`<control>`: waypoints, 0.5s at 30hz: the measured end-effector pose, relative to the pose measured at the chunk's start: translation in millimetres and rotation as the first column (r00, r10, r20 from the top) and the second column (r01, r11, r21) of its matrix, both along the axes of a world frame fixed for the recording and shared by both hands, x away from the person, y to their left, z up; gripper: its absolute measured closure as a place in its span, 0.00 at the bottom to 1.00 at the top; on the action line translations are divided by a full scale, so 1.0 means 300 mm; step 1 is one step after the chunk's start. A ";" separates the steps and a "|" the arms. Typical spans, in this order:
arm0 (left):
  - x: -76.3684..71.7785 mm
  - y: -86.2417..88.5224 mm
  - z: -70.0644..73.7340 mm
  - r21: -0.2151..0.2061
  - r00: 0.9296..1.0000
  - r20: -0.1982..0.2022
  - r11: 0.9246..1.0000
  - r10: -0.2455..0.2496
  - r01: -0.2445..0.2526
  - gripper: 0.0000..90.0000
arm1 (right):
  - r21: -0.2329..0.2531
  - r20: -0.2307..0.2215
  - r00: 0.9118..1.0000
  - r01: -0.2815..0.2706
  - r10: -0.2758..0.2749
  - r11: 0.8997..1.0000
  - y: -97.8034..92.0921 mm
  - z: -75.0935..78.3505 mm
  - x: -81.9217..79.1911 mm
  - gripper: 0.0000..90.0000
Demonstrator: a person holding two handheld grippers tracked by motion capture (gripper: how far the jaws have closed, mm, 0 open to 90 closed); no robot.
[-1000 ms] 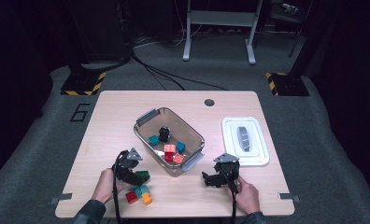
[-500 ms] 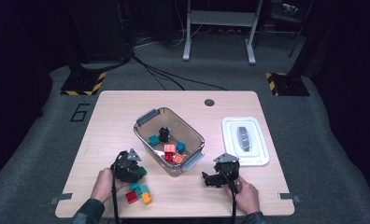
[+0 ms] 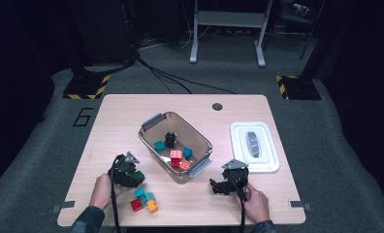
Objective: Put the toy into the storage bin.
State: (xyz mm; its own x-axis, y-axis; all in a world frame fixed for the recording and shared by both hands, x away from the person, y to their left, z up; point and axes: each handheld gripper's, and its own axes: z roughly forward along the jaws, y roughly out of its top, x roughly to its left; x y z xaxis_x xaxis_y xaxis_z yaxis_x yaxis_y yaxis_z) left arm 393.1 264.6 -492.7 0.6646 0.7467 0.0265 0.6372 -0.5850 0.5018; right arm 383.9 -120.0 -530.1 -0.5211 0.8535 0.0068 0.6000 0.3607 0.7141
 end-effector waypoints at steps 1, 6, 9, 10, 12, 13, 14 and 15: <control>0.003 -0.009 -0.002 0.012 1.000 -0.004 1.000 -0.001 0.001 0.51 | 0.000 0.000 1.000 0.002 -0.002 1.000 0.000 0.000 0.000 0.00; 0.011 -0.021 -0.009 0.033 1.000 -0.018 0.999 -0.002 0.002 0.64 | 0.001 -0.002 1.000 0.002 -0.002 1.000 0.001 0.000 0.000 0.00; 0.009 -0.017 -0.007 0.031 1.000 -0.014 1.000 0.002 -0.001 0.65 | 0.001 -0.001 1.000 0.001 -0.001 1.000 0.000 0.000 0.000 0.00; 0.009 -0.015 -0.005 0.031 1.000 -0.011 1.000 0.001 -0.001 0.65 | 0.000 0.000 1.000 0.000 0.000 1.000 0.000 0.000 0.000 0.00; 0.009 -0.011 -0.001 0.020 1.000 -0.002 1.000 0.007 -0.007 0.65 | 0.001 -0.001 1.000 0.001 -0.001 1.000 0.000 0.000 0.000 0.00; 0.009 -0.008 0.003 0.016 1.000 -0.004 1.000 0.007 -0.007 0.65 | 0.000 0.000 1.000 0.000 0.000 1.000 0.000 0.000 0.000 0.00; 0.009 -0.005 0.007 0.009 1.000 -0.001 1.000 0.008 -0.008 0.65 | 0.000 0.001 1.000 0.000 0.000 1.000 0.000 0.000 0.000 0.00; 0.010 -0.002 0.012 0.010 1.000 0.001 1.000 0.006 -0.007 0.65 | -0.001 0.001 1.000 0.000 0.000 1.000 0.000 0.000 0.000 0.00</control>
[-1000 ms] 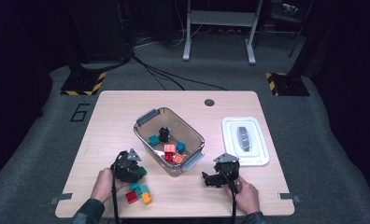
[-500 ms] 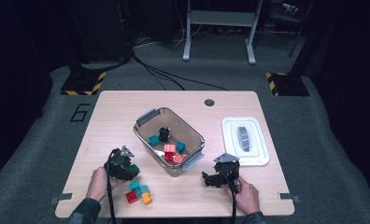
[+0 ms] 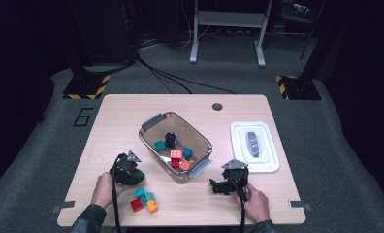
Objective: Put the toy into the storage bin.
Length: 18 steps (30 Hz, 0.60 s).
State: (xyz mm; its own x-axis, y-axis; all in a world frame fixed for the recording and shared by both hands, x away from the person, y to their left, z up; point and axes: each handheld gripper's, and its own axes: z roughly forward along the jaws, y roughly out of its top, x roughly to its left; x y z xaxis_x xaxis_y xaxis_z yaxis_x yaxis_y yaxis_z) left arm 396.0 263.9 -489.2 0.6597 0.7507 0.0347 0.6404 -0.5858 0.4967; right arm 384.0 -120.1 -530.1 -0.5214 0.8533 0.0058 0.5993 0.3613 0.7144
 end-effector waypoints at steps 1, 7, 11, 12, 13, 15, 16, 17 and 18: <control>0.000 0.002 0.005 0.000 1.000 0.006 1.000 0.002 -0.002 0.65 | 0.003 -0.003 1.000 0.003 -0.003 1.000 0.001 0.000 -0.001 0.00; 0.004 0.017 0.041 -0.015 1.000 0.028 1.000 0.010 -0.009 0.65 | 0.000 0.000 1.000 0.000 0.000 1.000 0.000 0.000 0.000 0.00; 0.009 0.028 0.070 -0.030 0.999 0.039 0.999 0.017 -0.016 0.65 | 0.001 -0.001 1.000 0.001 -0.001 1.000 0.000 0.000 0.000 0.00; 0.009 0.031 0.077 -0.028 0.999 0.044 0.999 0.018 -0.016 0.65 | 0.002 -0.002 1.000 0.002 -0.002 1.000 0.001 0.000 -0.001 0.00; 0.010 0.032 0.083 -0.025 0.999 0.045 1.000 0.017 -0.016 0.65 | 0.001 -0.001 1.000 0.000 0.000 1.000 0.000 0.000 0.000 0.00; 0.010 0.035 0.097 -0.036 0.998 0.059 0.999 0.024 -0.021 0.65 | 0.002 -0.002 1.000 0.002 -0.002 1.000 0.001 0.000 0.000 0.00; 0.011 0.037 0.104 -0.034 0.998 0.059 0.999 0.021 -0.019 0.65 | 0.001 -0.001 1.000 0.000 0.000 1.000 0.000 0.000 0.000 0.00; 0.011 0.039 0.111 -0.038 0.998 0.057 0.999 0.021 -0.019 0.65 | 0.001 -0.001 1.000 0.000 0.000 1.000 0.000 0.000 0.000 0.00; 0.011 0.042 0.120 -0.042 0.998 0.064 0.999 0.023 -0.020 0.65 | 0.002 -0.002 1.000 0.002 -0.002 1.000 0.001 0.000 0.000 0.00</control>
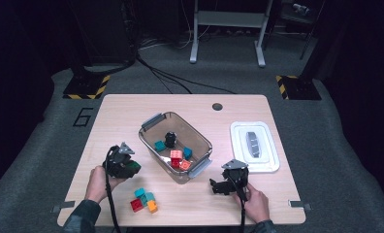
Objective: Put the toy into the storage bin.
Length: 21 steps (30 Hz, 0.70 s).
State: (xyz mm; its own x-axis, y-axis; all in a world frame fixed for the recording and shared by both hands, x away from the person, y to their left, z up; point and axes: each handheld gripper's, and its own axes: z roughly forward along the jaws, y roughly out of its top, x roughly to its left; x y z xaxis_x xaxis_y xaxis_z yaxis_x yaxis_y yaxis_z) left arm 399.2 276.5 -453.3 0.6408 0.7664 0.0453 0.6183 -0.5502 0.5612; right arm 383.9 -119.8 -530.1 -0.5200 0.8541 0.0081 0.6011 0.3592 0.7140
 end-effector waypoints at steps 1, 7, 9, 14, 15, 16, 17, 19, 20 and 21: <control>0.000 0.001 0.005 -0.001 1.000 0.007 1.000 0.005 -0.005 0.65 | -0.001 0.002 1.000 -0.002 0.002 1.000 -0.001 0.000 0.000 0.00; 0.003 0.017 0.051 -0.008 1.000 0.021 1.000 0.009 -0.009 0.65 | -0.001 0.001 1.000 -0.001 0.001 1.000 0.000 0.000 0.000 0.00; 0.005 0.021 0.065 -0.010 1.000 0.028 1.000 0.010 -0.010 0.65 | -0.001 0.001 1.000 -0.001 0.001 1.000 0.000 0.000 0.000 0.00; 0.008 0.029 0.100 -0.013 0.999 0.042 1.000 0.015 -0.014 0.65 | -0.005 0.004 1.000 -0.006 0.006 1.000 -0.003 0.000 0.001 0.00; 0.009 0.031 0.107 -0.013 0.999 0.044 1.000 0.013 -0.013 0.65 | -0.005 0.004 1.000 -0.006 0.006 1.000 -0.003 0.000 0.001 0.00; 0.010 0.031 0.113 -0.015 0.999 0.049 1.000 0.014 -0.013 0.65 | -0.005 0.004 1.000 -0.006 0.006 1.000 -0.003 0.000 0.001 0.00; 0.010 0.032 0.120 -0.011 0.999 0.050 1.000 0.014 -0.013 0.65 | -0.005 0.004 1.000 -0.008 0.008 1.000 -0.003 0.000 0.001 0.00; 0.014 0.035 0.133 -0.013 0.998 0.053 1.000 0.019 -0.018 0.65 | -0.005 0.004 1.000 -0.011 0.011 1.000 -0.005 0.000 0.002 0.00; 0.015 0.036 0.139 -0.015 0.998 0.055 1.000 0.022 -0.021 0.65 | -0.005 0.004 1.000 -0.011 0.011 1.000 -0.005 0.000 0.002 0.00; 0.017 0.038 0.147 -0.014 0.998 0.060 1.000 0.021 -0.020 0.65 | -0.005 0.004 1.000 -0.011 0.011 1.000 -0.005 0.000 0.002 0.00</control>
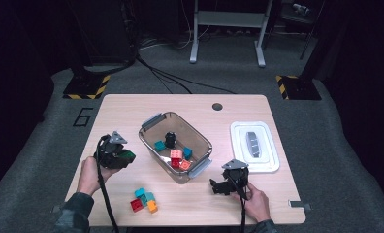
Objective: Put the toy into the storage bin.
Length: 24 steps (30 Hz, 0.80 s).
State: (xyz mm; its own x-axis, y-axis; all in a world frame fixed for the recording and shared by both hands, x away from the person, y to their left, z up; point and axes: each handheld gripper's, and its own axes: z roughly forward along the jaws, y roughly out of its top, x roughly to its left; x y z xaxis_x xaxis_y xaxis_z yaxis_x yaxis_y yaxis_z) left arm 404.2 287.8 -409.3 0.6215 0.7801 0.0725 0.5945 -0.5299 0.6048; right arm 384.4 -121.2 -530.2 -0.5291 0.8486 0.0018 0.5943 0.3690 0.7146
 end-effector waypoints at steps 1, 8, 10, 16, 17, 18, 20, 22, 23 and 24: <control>0.001 0.000 0.011 -0.002 1.000 0.009 1.000 0.001 -0.001 0.65 | 0.000 0.000 1.000 0.000 0.000 1.000 0.000 0.000 0.000 0.00; 0.010 -0.011 0.061 -0.002 0.999 0.034 1.000 -0.006 0.006 0.65 | 0.002 -0.001 1.000 -0.008 0.008 1.000 -0.002 0.000 0.001 0.00; 0.014 -0.015 0.071 -0.003 0.999 0.034 1.000 -0.009 0.009 0.65 | -0.002 0.001 1.000 -0.013 0.013 1.000 -0.004 0.000 0.002 0.00; 0.030 -0.032 0.102 0.001 0.999 0.045 1.000 -0.017 0.017 0.65 | -0.002 0.001 1.000 -0.016 0.016 1.000 -0.005 0.000 0.002 0.00; 0.030 -0.032 0.102 0.001 0.999 0.045 1.000 -0.017 0.017 0.65 | -0.002 0.001 1.000 -0.016 0.016 1.000 -0.005 0.000 0.002 0.00; 0.033 -0.036 0.108 -0.001 0.999 0.050 1.000 -0.017 0.017 0.65 | -0.002 0.001 1.000 -0.016 0.016 1.000 -0.005 0.000 0.002 0.00; 0.040 -0.044 0.119 0.002 0.998 0.055 1.000 -0.023 0.023 0.65 | -0.002 0.001 1.000 -0.016 0.016 1.000 -0.005 0.000 0.002 0.00; 0.045 -0.050 0.128 0.002 0.998 0.056 1.000 -0.024 0.024 0.65 | -0.002 0.001 1.000 -0.016 0.016 1.000 -0.005 0.000 0.002 0.00; 0.047 -0.052 0.132 0.004 0.998 0.059 1.000 -0.025 0.025 0.65 | -0.002 0.001 1.000 -0.016 0.016 1.000 -0.005 0.000 0.002 0.00; 0.050 -0.055 0.137 0.002 0.998 0.059 1.000 -0.026 0.025 0.65 | -0.002 0.001 1.000 -0.016 0.016 1.000 -0.005 0.000 0.002 0.00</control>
